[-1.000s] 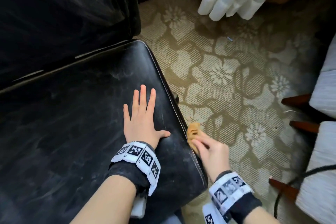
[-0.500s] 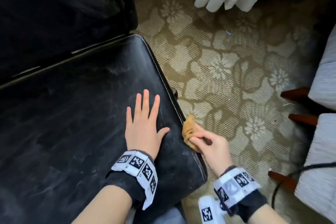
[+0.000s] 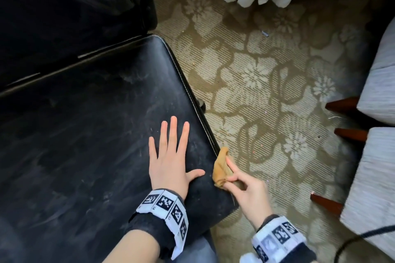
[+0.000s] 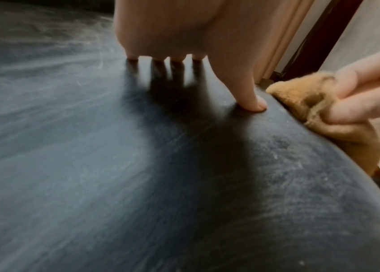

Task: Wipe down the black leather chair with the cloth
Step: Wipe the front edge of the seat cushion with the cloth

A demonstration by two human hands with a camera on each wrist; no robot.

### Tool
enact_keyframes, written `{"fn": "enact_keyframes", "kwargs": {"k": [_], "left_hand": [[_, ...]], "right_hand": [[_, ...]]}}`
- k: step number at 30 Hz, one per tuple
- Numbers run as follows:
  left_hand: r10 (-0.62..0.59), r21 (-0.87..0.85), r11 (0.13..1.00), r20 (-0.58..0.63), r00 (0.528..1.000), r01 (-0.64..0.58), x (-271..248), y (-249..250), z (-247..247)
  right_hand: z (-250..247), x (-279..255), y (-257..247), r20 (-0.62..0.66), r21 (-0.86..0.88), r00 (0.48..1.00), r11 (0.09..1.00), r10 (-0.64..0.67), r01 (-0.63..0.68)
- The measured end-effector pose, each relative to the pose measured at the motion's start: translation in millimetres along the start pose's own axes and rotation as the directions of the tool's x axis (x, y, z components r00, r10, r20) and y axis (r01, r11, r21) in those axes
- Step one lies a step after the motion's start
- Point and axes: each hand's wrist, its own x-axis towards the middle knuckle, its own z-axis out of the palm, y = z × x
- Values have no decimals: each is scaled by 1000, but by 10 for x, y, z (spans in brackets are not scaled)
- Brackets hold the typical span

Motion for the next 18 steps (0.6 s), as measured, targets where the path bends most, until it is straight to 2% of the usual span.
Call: {"fn": "enact_keyframes", "kwargs": {"k": [2, 3, 7, 9, 11, 12, 14, 18], "left_hand": [[-5, 16, 1000, 7, 1000, 5, 11, 5, -12], [-4, 20, 1000, 18, 1000, 4, 14, 0, -13], [0, 15, 1000, 35, 999, -1, 3, 14, -33], [0, 25, 1000, 28, 1000, -1, 13, 10, -43], [0, 29, 1000, 31, 1000, 0, -8, 28, -55], [6, 34, 999, 28, 1000, -7, -32, 54, -54], [22, 36, 999, -8, 1000, -22, -72, 88, -14], [58, 45, 997, -76, 995, -55, -114, 38, 117]], "right_hand": [[27, 31, 67, -41, -82, 998, 996, -40, 36], [32, 97, 112, -57, -70, 998, 998, -11, 7], [-49, 258, 143, -151, 188, 977, 975, 148, -119], [-87, 146, 106, -64, 187, 990, 976, 126, -112], [-71, -14, 173, 41, 95, 993, 989, 110, -114], [-63, -65, 216, 46, 32, 992, 993, 115, -117], [-69, -19, 301, -8, -24, 992, 992, 123, -124], [-132, 194, 299, -111, 159, 974, 971, 197, -178]]}}
